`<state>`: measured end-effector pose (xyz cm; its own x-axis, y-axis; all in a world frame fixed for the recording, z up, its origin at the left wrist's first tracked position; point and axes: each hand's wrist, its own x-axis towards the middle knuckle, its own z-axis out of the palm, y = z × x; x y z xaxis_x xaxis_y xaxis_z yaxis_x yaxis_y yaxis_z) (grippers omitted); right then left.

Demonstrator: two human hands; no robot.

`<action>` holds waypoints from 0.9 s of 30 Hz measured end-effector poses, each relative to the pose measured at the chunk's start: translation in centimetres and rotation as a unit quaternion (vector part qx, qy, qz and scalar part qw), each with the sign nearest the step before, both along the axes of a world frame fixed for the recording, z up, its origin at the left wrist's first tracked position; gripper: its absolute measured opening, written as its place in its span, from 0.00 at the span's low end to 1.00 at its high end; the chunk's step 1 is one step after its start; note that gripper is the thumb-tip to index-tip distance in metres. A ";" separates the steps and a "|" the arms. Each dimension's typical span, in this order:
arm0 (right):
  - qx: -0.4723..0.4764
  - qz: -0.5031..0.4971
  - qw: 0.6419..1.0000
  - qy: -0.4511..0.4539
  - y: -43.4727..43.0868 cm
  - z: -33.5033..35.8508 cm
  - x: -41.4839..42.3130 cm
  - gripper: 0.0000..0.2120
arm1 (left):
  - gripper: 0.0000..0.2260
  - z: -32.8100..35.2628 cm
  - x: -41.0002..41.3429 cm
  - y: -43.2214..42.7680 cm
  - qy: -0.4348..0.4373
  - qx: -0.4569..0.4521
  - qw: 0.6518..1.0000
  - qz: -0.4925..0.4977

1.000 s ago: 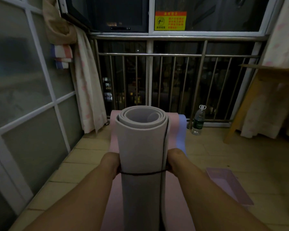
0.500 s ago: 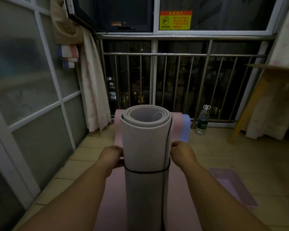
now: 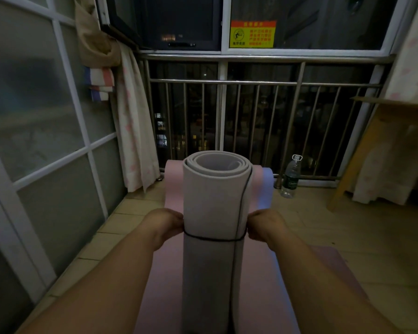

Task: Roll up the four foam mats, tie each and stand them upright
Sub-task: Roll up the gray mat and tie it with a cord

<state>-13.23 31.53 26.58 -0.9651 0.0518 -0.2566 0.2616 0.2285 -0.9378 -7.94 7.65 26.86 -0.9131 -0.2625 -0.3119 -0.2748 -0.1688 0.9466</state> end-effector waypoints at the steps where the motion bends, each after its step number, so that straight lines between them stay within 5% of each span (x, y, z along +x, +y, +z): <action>1: -0.003 -0.005 1.000 -0.002 -0.1 -0.2 -0.1 0.11 | 0.13 0.0 0.0 0.1 0.013 0.010 1.000 0.011; 5: -0.107 0.001 0.994 -0.030 -0.7 -0.3 -0.1 0.12 | 0.18 0.2 0.2 0.6 0.044 -0.027 0.998 -0.026; 8: -0.081 0.022 0.996 -0.013 -1.3 -0.9 -0.5 0.21 | 0.18 0.1 0.4 1.1 0.065 -0.069 0.995 -0.040; 11: -0.122 0.005 0.993 0.001 -1.9 -1.7 -0.7 0.15 | 0.21 -0.7 0.2 1.2 0.101 -0.114 0.988 -0.009; 15: -0.147 -0.061 0.987 0.027 -2.4 -2.2 -0.4 0.03 | 0.10 -1.1 0.1 1.2 0.081 -0.119 0.989 0.025; 18: -0.128 -0.094 0.987 0.020 -2.4 -2.1 -0.5 0.12 | 0.06 -0.9 -0.1 1.4 0.064 -0.076 0.995 0.028; 27: -0.148 -0.130 0.980 0.026 -3.4 -2.3 -0.7 0.10 | 0.02 -1.2 -1.5 2.5 0.064 -0.120 0.987 0.089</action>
<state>-13.91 28.14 24.29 -0.9416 0.2278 -0.2479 0.2247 -0.1233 -0.9666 -9.43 10.17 25.68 -0.8741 -0.4741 -0.1058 -0.1358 0.0294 0.9903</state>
